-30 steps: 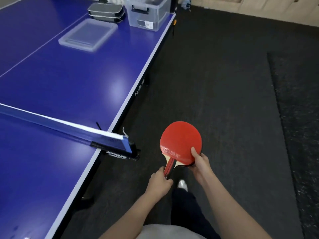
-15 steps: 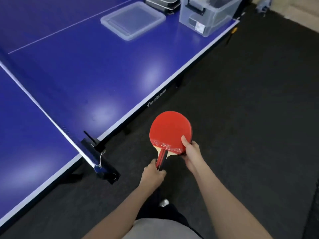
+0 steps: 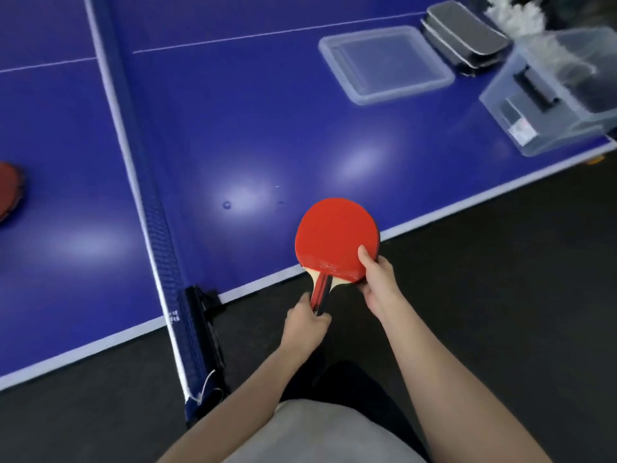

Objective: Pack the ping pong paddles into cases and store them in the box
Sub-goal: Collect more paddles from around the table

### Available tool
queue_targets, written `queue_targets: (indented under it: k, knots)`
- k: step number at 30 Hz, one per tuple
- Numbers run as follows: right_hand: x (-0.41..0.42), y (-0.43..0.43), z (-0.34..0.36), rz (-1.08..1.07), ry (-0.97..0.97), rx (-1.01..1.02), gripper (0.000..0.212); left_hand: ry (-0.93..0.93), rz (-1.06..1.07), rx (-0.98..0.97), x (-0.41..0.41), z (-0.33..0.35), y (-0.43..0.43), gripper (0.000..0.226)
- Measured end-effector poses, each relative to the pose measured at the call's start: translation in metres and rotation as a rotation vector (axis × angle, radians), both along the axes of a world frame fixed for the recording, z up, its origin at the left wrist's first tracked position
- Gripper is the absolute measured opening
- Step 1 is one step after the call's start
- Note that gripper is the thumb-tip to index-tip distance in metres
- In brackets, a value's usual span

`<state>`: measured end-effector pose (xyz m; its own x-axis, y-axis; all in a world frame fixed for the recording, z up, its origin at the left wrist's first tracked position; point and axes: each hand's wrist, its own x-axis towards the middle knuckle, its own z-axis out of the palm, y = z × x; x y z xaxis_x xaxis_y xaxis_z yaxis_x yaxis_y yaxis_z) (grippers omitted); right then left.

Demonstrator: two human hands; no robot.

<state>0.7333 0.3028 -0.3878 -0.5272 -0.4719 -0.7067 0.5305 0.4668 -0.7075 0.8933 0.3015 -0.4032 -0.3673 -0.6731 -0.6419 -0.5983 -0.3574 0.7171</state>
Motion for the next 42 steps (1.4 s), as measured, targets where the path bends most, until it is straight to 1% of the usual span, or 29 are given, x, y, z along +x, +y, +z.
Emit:
queue_targets:
  k: [6, 8, 10, 13, 15, 19, 22, 25, 29, 32, 33, 36, 38, 42]
  knots:
    - [0.022, -0.091, -0.008, 0.251, 0.026, 0.008, 0.042, -0.003, 0.326, 0.035, 0.014, -0.003, -0.04, 0.013]
    - [0.034, -0.117, -0.013, 0.341, 0.014, 0.014, 0.043, -0.02, 0.406, 0.032, 0.021, -0.003, -0.051, 0.009]
    - [0.044, -0.143, -0.02, 0.422, -0.004, 0.018, 0.043, -0.052, 0.481, 0.007, 0.026, -0.003, -0.064, 0.012]
    - [0.059, -0.176, -0.026, 0.515, -0.023, 0.008, 0.043, -0.139, 0.536, -0.104, 0.033, 0.001, -0.085, 0.023]
    - [0.069, -0.197, -0.029, 0.594, -0.045, 0.022, 0.042, -0.211, 0.595, -0.155, 0.037, 0.002, -0.097, 0.021]
    - [0.082, -0.235, -0.034, 0.691, -0.076, 0.029, 0.036, -0.286, 0.668, -0.168, 0.042, -0.003, -0.121, 0.025]
    - [0.085, -0.258, -0.037, 0.726, -0.07, 0.043, 0.037, -0.33, 0.679, -0.165, 0.042, -0.008, -0.142, 0.027]
    - [0.086, -0.273, -0.043, 0.744, -0.042, 0.089, 0.041, -0.354, 0.684, -0.156, 0.037, -0.015, -0.156, 0.026]
    - [0.086, -0.286, -0.048, 0.746, -0.015, 0.108, 0.043, -0.389, 0.711, -0.185, 0.035, -0.022, -0.166, 0.017]
    - [0.086, -0.284, -0.051, 0.754, 0.065, 0.147, 0.042, -0.415, 0.732, -0.203, 0.031, -0.025, -0.165, 0.015]
    - [0.086, -0.282, -0.051, 0.774, 0.129, 0.166, 0.044, -0.421, 0.731, -0.213, 0.029, -0.026, -0.163, 0.012]
    - [0.087, -0.279, -0.047, 0.884, 0.406, 0.217, 0.054, -0.454, 0.711, -0.259, 0.024, -0.027, -0.159, 0.013]
    - [0.089, -0.278, -0.045, 0.929, 0.545, 0.209, 0.058, -0.491, 0.68, -0.279, 0.022, -0.028, -0.159, 0.014]
    - [0.088, -0.275, -0.043, 0.924, 0.605, 0.14, 0.056, -0.508, 0.644, -0.312, 0.022, -0.029, -0.163, 0.016]
